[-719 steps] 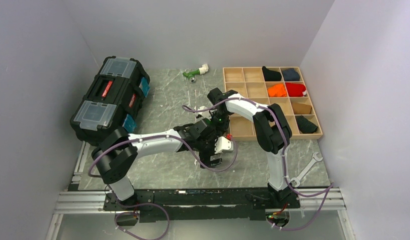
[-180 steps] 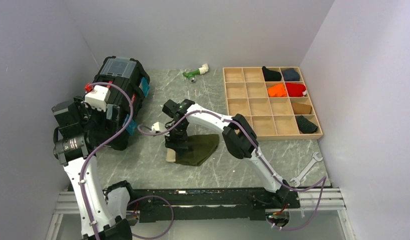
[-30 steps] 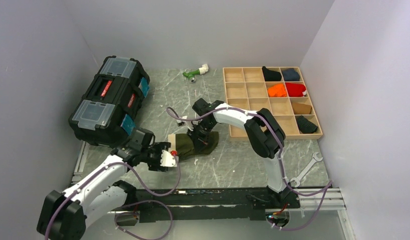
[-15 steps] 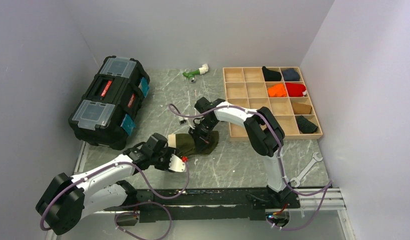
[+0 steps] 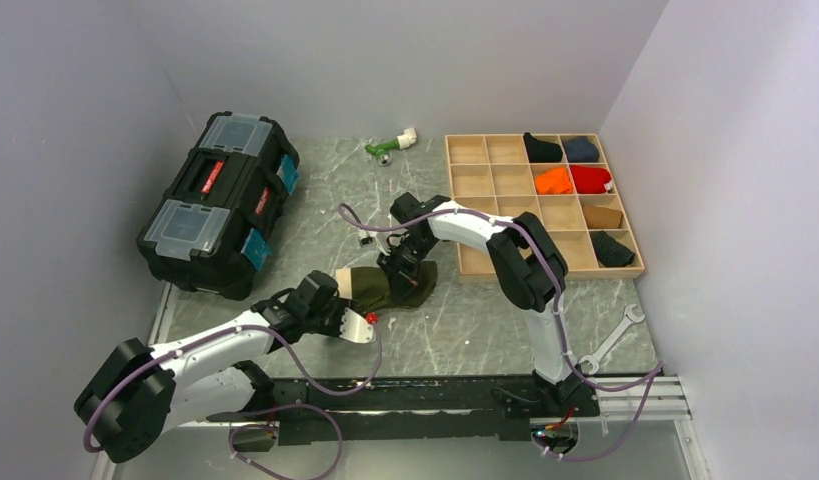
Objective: Roll the underwear
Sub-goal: Fold the underwear at the center of the board.
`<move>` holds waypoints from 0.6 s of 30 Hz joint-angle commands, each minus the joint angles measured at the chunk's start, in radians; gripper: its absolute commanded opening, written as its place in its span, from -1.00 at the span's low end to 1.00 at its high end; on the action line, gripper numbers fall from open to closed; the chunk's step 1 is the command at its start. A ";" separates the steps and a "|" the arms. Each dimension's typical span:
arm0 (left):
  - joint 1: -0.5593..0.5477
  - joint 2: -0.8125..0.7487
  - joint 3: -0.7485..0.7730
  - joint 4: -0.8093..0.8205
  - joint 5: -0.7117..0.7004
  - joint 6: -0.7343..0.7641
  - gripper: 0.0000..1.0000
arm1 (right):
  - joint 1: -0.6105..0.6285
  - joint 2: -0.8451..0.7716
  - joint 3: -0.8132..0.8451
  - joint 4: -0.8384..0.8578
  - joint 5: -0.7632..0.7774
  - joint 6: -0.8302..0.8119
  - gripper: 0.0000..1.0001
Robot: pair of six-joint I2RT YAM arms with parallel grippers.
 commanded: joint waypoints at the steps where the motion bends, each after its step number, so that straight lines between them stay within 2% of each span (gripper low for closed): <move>1: -0.014 0.018 -0.010 0.046 -0.033 -0.026 -0.21 | -0.007 0.009 0.036 -0.015 -0.042 -0.021 -1.00; 7: -0.020 0.041 0.003 0.033 -0.031 -0.056 -0.46 | -0.008 0.004 0.024 -0.013 -0.046 -0.027 -1.00; 10: -0.020 0.053 0.021 0.002 -0.025 -0.073 -0.71 | -0.008 0.001 0.011 -0.017 -0.048 -0.035 -1.00; 15: -0.021 0.063 0.056 -0.069 0.019 -0.113 -1.00 | -0.006 -0.015 -0.037 -0.014 -0.063 -0.055 -1.00; 18: -0.023 0.052 0.090 -0.139 0.079 -0.147 -1.00 | -0.002 -0.031 -0.072 -0.022 -0.085 -0.077 -1.00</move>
